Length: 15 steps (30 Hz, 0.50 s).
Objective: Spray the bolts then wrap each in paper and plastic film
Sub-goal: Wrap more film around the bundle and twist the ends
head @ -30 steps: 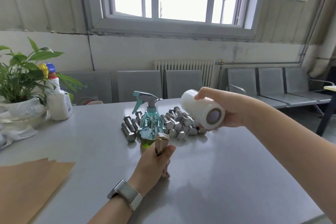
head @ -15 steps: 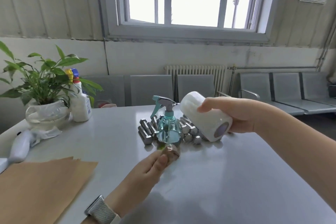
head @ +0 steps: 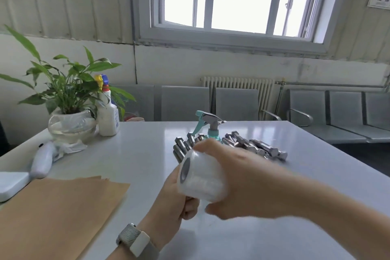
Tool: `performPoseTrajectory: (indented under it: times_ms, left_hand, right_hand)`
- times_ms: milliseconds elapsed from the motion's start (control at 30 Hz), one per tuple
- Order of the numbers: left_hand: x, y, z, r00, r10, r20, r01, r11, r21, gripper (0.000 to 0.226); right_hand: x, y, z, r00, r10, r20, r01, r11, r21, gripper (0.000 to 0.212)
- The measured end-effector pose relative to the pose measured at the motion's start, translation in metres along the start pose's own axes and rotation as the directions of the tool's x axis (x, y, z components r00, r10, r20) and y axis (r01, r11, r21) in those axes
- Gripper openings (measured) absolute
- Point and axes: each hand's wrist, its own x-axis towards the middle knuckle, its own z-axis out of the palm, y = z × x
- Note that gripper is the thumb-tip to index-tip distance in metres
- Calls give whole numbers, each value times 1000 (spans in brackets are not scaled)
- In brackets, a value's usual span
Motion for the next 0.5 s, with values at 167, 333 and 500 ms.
performPoseTrajectory:
  times_ms: [167,333,500]
  left_hand:
    - [0,8,-9,978,-151,141,204,828,-523,51]
    - [1,12,-23,951,-205,231,298,804,-515,77]
    - [8,9,-23,945,-328,-7,281,820,-499,49]
  right_hand:
    - [3,0,59,934,-281,-222,195,918,-345,75]
    - [6,12,88,854,-428,-295,233,823,-517,64]
    - [9,20,115,647,-588,-486,158,727,-668,26]
